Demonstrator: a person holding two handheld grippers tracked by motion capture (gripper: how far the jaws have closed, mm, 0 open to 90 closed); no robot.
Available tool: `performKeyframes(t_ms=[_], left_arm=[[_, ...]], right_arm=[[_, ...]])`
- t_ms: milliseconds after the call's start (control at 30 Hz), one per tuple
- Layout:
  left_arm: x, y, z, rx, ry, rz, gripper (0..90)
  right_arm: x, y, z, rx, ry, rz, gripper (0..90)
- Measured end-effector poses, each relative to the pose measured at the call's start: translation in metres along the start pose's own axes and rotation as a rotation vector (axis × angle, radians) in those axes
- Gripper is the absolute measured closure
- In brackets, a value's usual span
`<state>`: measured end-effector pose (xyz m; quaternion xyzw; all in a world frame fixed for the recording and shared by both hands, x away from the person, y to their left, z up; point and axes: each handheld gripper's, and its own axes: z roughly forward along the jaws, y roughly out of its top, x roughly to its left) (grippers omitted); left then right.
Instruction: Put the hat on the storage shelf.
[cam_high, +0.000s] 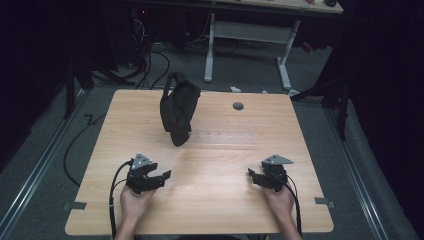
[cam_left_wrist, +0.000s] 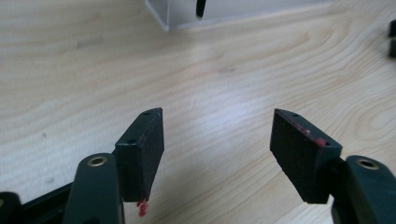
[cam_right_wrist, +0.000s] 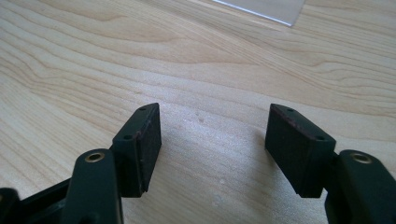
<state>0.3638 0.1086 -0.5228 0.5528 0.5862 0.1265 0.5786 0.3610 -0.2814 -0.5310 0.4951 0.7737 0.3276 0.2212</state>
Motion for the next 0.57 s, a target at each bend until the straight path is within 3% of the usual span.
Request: performKeyframes(t_ms=[167,233,400,567], left_arm=[[0.009,-0.015,0.006,0.010,0.061,0.048,35.7],[0.009,-0.018,0.006,-0.010,0.064,0.071,35.7],[0.006,-0.023,0.008,-0.005,0.083,0.131,34.6],[0.005,-0.024,0.008,-0.005,0.086,0.133,32.6]], right_arm=[[0.000,0.000,0.000,0.000,0.000,0.000,36.4],[0.000,0.000,0.000,0.000,0.000,0.000,36.4],[0.000,0.000,0.000,0.000,0.000,-0.001,36.4],[0.000,0.000,0.000,0.000,0.000,-0.001,36.3]])
